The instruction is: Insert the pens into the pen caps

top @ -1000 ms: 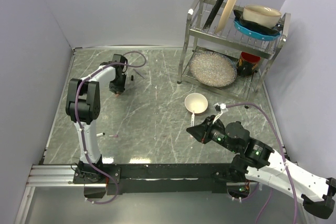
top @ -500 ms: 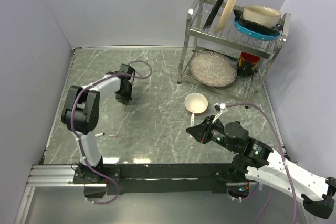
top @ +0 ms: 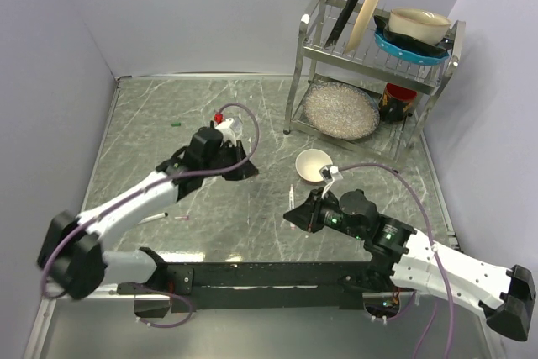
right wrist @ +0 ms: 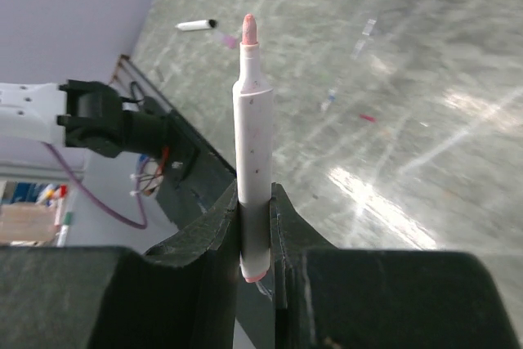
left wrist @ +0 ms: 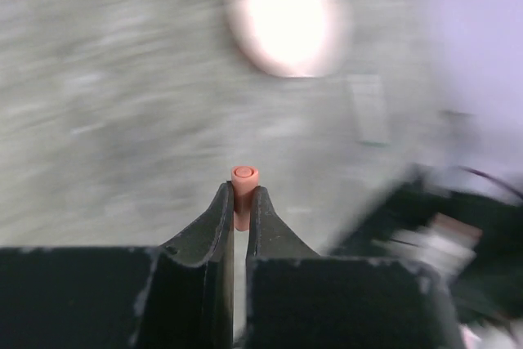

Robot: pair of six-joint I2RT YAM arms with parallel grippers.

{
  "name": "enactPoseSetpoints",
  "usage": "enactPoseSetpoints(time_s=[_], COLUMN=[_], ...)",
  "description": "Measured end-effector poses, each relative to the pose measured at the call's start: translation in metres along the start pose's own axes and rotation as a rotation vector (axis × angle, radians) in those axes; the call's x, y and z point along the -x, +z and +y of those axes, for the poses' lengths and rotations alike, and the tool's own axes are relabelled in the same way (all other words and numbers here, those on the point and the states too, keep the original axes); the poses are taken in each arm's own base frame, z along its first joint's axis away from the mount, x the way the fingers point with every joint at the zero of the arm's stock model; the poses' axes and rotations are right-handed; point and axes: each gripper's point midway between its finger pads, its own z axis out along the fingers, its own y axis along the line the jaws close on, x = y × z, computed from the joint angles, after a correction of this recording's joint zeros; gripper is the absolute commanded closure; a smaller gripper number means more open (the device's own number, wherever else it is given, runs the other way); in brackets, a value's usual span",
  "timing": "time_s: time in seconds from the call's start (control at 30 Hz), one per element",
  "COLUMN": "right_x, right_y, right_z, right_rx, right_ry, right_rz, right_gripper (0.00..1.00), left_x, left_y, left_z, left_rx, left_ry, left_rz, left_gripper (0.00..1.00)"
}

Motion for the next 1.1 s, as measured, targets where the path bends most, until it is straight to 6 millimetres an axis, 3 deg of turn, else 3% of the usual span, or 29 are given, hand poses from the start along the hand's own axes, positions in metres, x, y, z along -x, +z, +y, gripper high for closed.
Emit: enactPoseSetpoints(time_s=[0.13, 0.23, 0.6, 1.1], right_x=[0.004, 0.006, 0.003, 0.002], right_y=[0.008, 0.015, 0.033, 0.032], right_z=[0.016, 0.028, 0.065, 0.079], right_rx=[0.07, 0.12, 0.219, 0.25], right_ry=[-0.003, -0.006, -0.019, -0.028], right_rz=[-0.005, -0.001, 0.031, 0.031], right_gripper=[1.0, 1.0, 1.0, 1.0], left_x=[0.003, 0.002, 0.014, 0.003], left_y=[-0.037, -0.059, -0.107, -0.098], left_z=[-0.071, -0.093, -0.114, -0.106], left_rx=[-0.298, -0.428, -0.58, -0.581], left_ry=[-0.009, -0.033, -0.065, -0.101], left_rz=[-0.104, -0.158, -0.3, -0.279], left_gripper=[0.99, 0.99, 0.99, 0.99])
